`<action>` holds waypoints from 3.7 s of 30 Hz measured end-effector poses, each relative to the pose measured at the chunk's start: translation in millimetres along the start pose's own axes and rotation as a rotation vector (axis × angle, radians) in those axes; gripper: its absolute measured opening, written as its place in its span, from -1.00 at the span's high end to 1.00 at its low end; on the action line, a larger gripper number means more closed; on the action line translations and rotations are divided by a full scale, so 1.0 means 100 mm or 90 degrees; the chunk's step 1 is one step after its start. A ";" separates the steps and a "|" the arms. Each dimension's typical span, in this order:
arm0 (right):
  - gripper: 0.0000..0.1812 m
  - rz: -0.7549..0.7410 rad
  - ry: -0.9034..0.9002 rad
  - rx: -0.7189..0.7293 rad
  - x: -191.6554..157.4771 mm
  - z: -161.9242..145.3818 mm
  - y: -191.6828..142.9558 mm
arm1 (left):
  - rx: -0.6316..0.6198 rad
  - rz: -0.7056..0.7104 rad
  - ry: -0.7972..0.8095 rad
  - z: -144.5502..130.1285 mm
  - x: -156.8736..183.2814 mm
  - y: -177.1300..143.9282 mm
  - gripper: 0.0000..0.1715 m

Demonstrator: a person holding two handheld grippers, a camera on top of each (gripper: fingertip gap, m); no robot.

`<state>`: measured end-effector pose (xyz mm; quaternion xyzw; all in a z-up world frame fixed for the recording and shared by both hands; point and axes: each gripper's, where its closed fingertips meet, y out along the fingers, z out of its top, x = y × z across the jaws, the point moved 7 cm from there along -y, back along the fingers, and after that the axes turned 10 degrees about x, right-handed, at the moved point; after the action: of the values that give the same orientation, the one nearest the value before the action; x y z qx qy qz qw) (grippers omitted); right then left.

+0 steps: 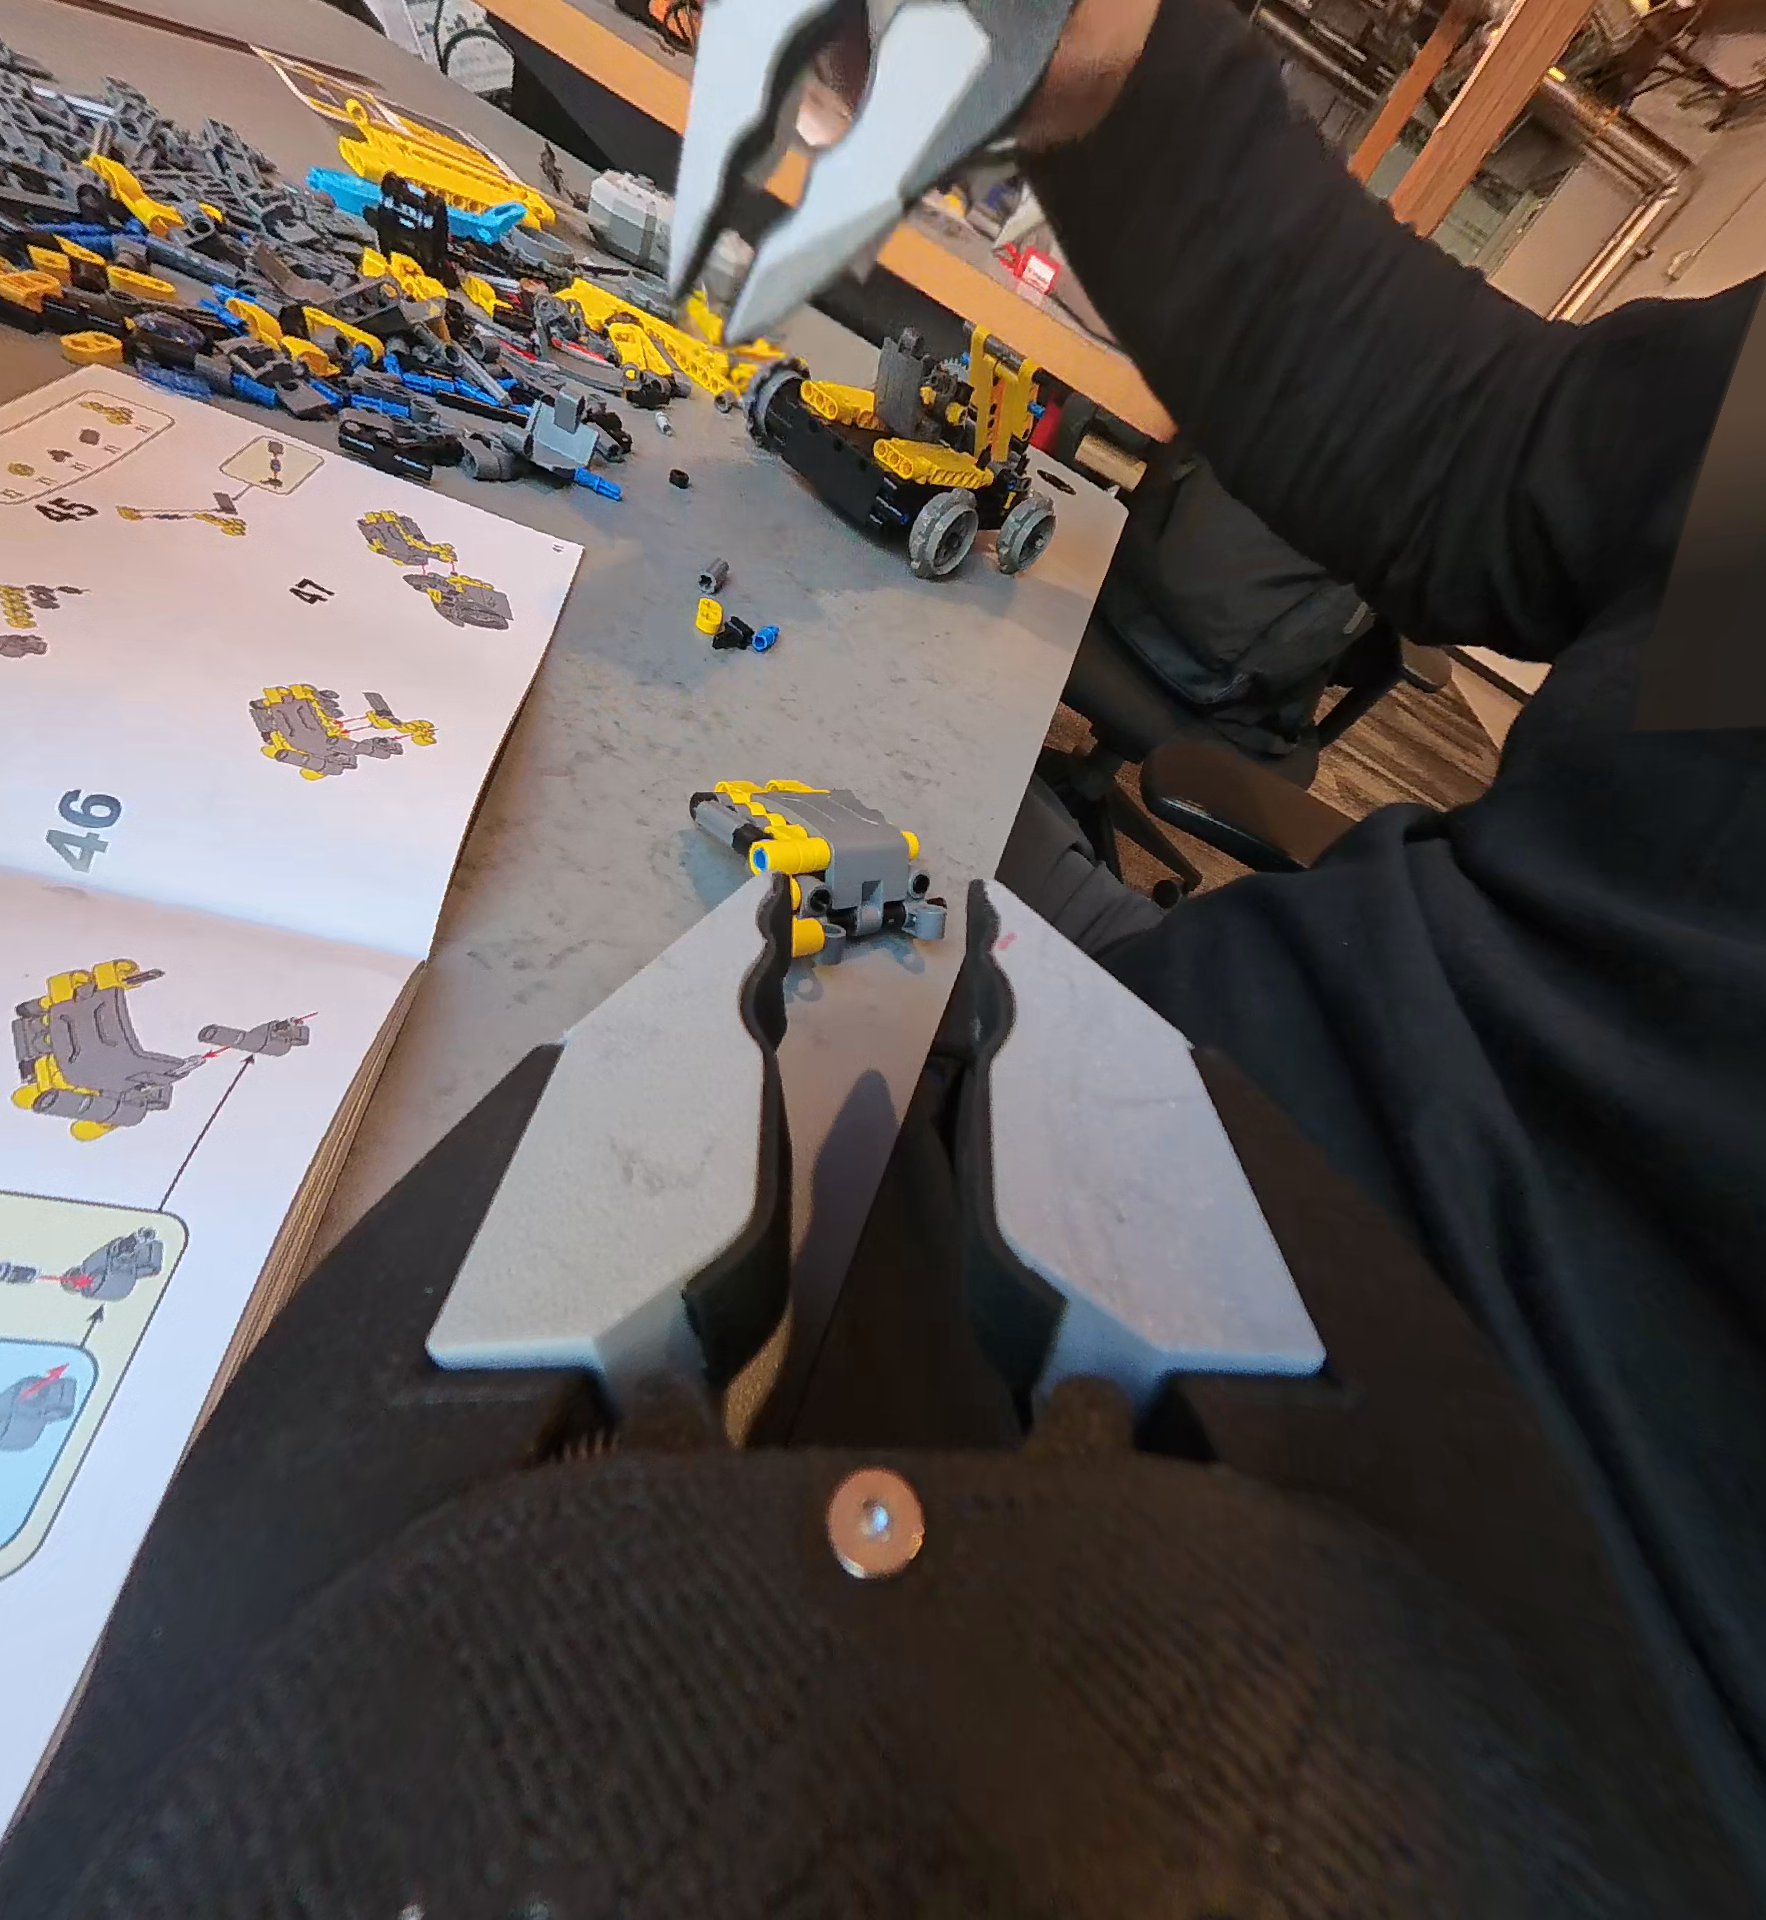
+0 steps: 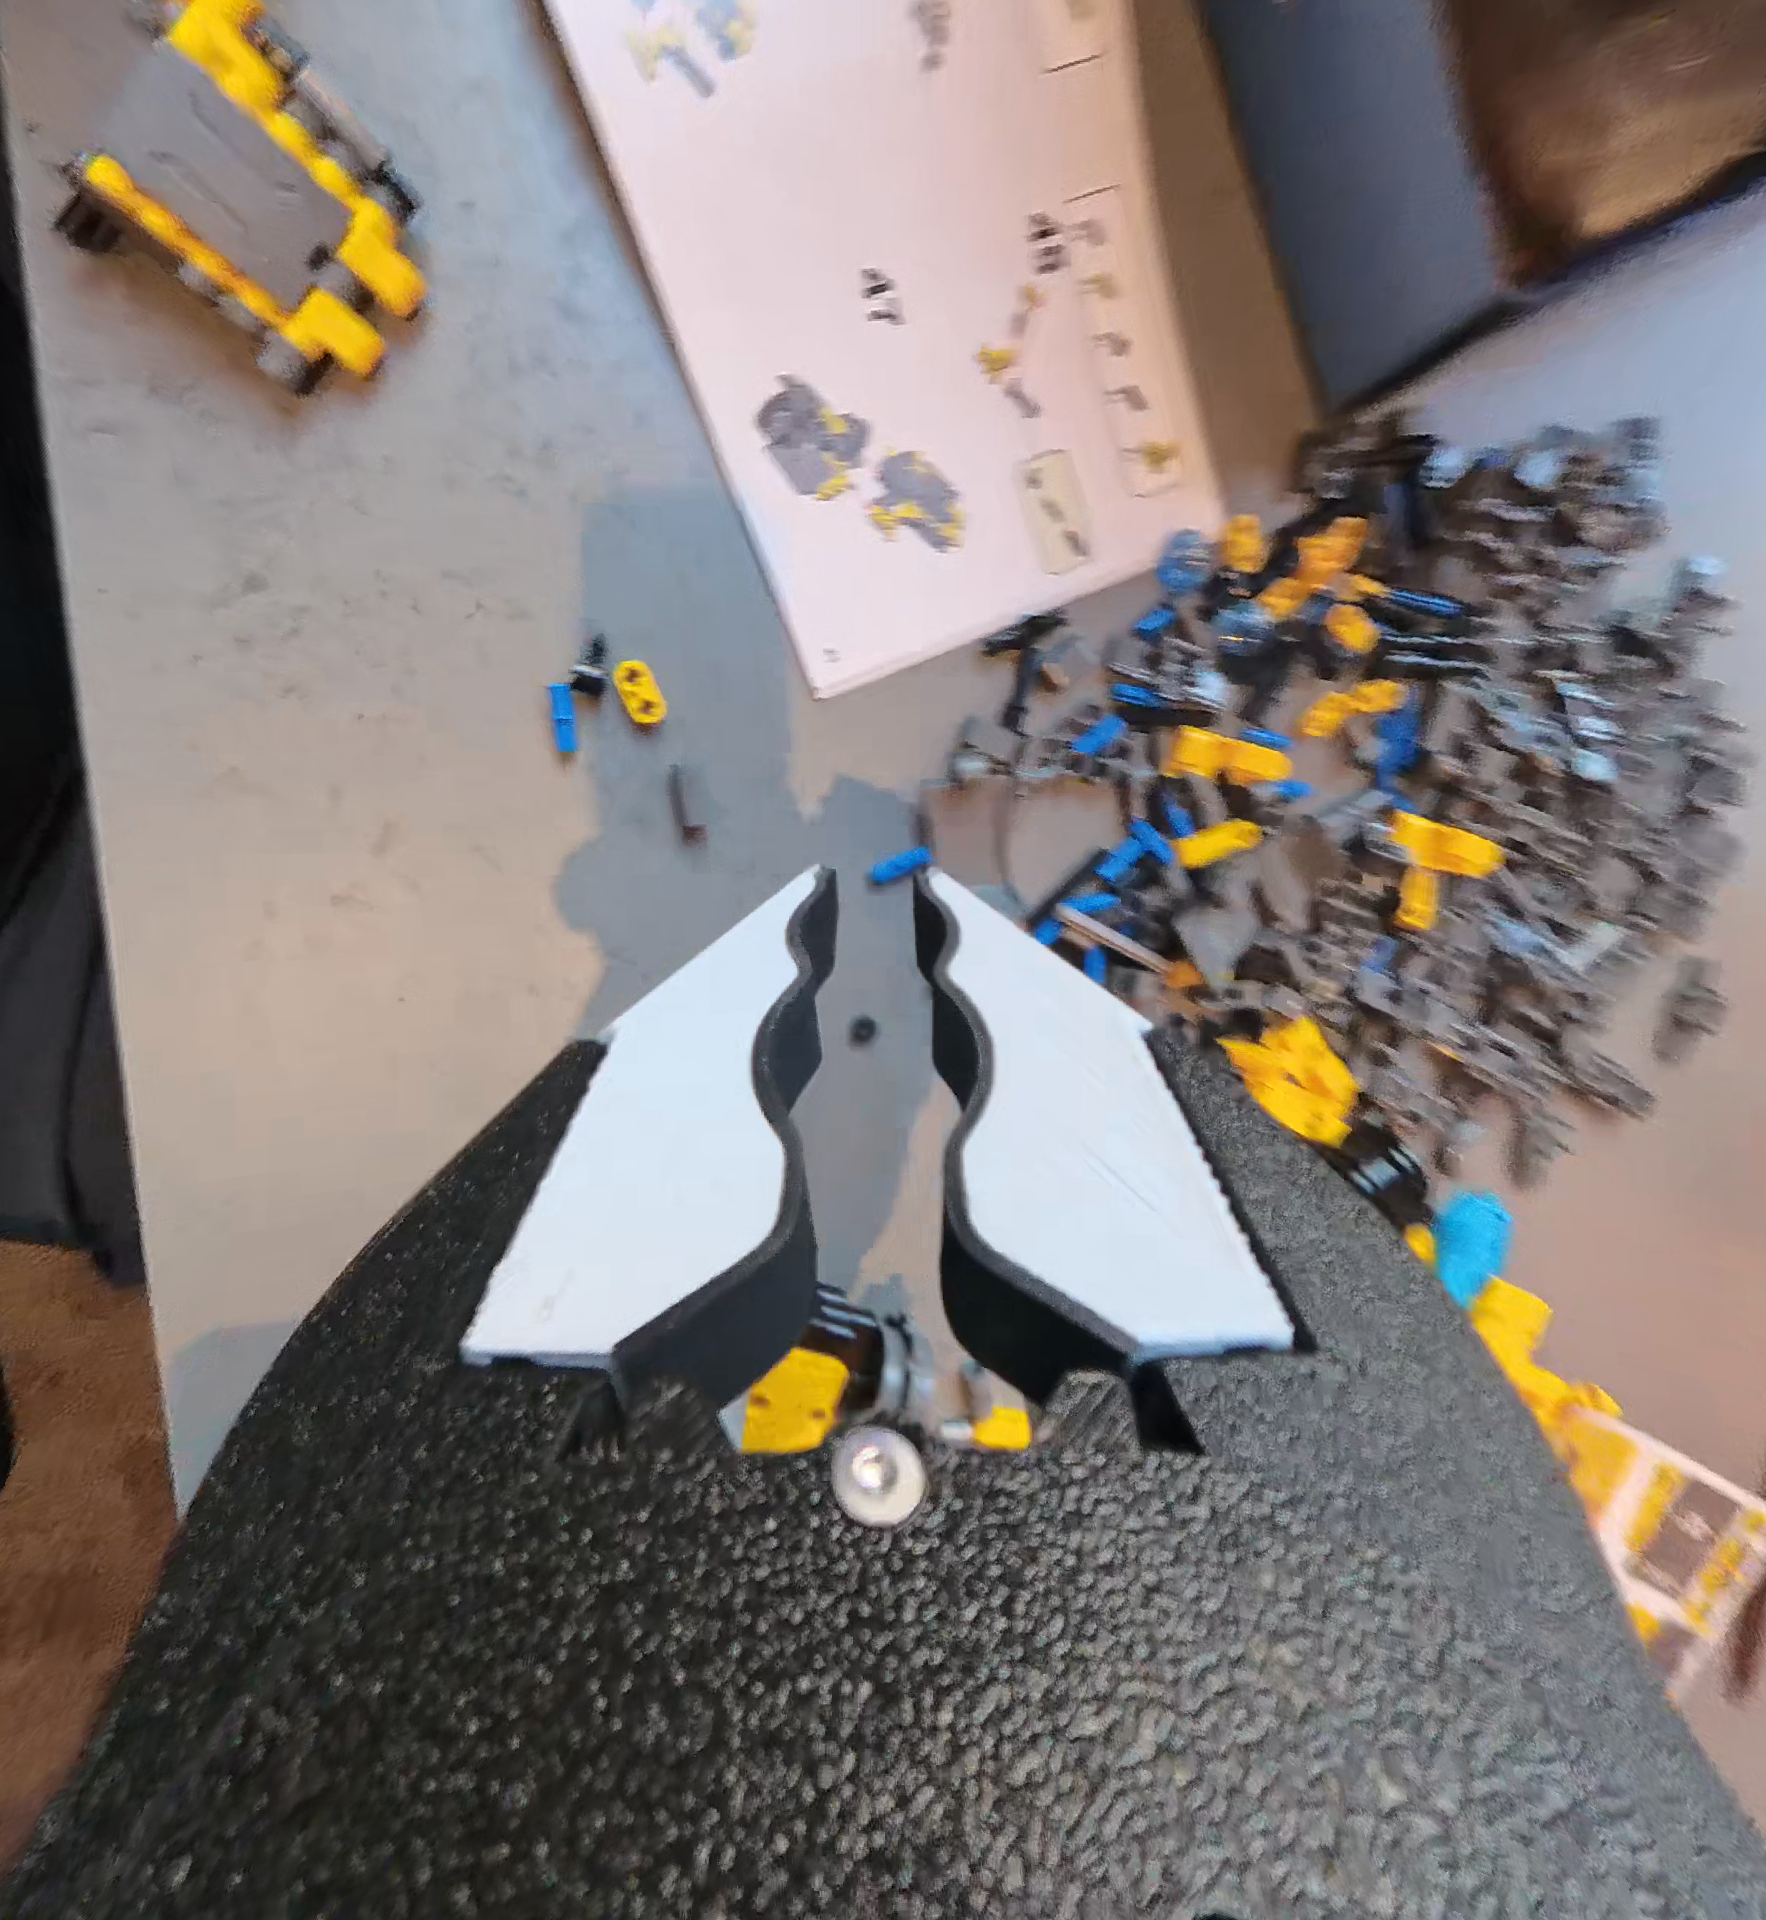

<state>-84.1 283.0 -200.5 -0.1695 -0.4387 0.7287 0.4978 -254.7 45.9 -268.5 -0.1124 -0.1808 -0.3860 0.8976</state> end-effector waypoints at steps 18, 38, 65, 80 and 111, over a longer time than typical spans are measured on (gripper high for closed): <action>0.69 -0.368 0.370 0.004 0.68 -0.88 -1.20 | 0.000 0.002 -0.004 0.00 0.00 0.00 0.65; 0.82 -0.246 0.501 -0.089 0.46 -1.74 -0.94 | 0.004 0.015 0.003 0.00 -0.02 0.02 0.68; 0.76 -0.200 0.410 -0.022 0.28 -1.01 -0.82 | 0.004 0.012 0.002 0.00 -0.01 0.01 0.66; 0.76 -0.005 0.320 -0.068 -0.65 -0.23 0.32 | 0.000 0.005 0.006 -0.01 0.01 0.00 0.66; 0.80 -0.192 0.352 0.172 -0.76 -0.07 0.15 | 0.007 0.018 0.018 0.00 -0.01 0.01 0.70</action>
<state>-54.1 217.5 -230.9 -0.2264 -0.2070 0.6249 0.7179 -254.2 47.2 -269.1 -0.1048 -0.1688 -0.3738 0.9060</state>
